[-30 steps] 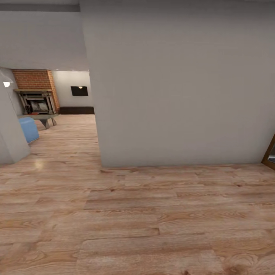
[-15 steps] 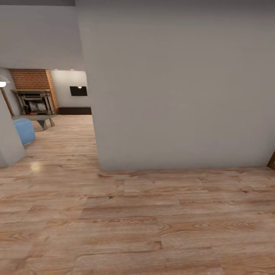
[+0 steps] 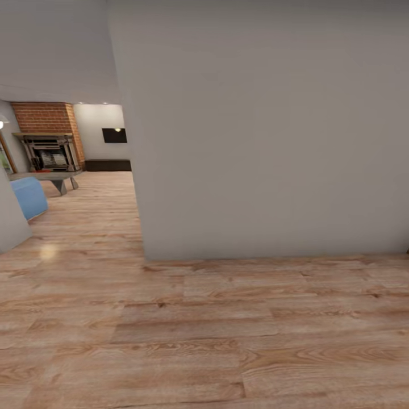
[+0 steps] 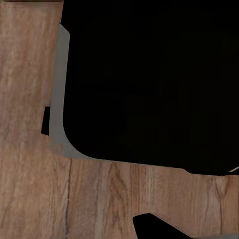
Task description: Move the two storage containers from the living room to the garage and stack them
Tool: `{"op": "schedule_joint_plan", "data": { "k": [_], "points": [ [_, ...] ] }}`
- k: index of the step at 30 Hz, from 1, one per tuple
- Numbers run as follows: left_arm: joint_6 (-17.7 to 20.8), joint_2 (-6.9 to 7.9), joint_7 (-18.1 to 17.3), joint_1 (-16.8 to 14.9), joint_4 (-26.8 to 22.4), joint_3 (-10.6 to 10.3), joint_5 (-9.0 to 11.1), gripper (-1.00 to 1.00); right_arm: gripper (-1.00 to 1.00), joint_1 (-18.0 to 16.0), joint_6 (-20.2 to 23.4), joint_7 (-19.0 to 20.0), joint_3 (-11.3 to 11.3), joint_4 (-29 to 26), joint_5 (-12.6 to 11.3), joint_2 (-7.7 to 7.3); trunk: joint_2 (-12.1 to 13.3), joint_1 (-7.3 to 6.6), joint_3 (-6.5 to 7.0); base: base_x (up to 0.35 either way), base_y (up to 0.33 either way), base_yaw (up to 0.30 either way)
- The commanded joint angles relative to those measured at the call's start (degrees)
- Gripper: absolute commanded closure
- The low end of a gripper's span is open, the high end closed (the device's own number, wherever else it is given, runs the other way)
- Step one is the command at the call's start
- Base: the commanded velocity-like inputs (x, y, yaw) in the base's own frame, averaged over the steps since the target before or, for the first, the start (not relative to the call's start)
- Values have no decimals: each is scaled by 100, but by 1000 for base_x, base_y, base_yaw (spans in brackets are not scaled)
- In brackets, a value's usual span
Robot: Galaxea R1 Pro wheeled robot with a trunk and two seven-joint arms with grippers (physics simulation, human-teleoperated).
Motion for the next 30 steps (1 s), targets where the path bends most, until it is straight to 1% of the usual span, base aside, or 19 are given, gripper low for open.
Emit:
{"op": "schedule_joint_plan", "data": {
  "k": [1,19,23,30],
  "points": [
    [-11,-1,5,-1,-1,2,39,-100,-100,-8,-34,11,-23,18,19,-3,-2,3,-5,324,0,0],
    [-6,3,5,-1,-1,1,40,-100,-100,-8,-12,3,-20,18,19,38,-2,3,-5,324,0,6],
    [-14,0,5,-1,-1,2,39,-100,-100,-8,-16,2,-23,15,10,36,-2,3,-5,324,0,181],
    [-12,-3,5,-1,-1,2,39,-100,-100,-8,-17,2,-24,18,10,52,-2,3,-5,324,0,257]
  ]
}}
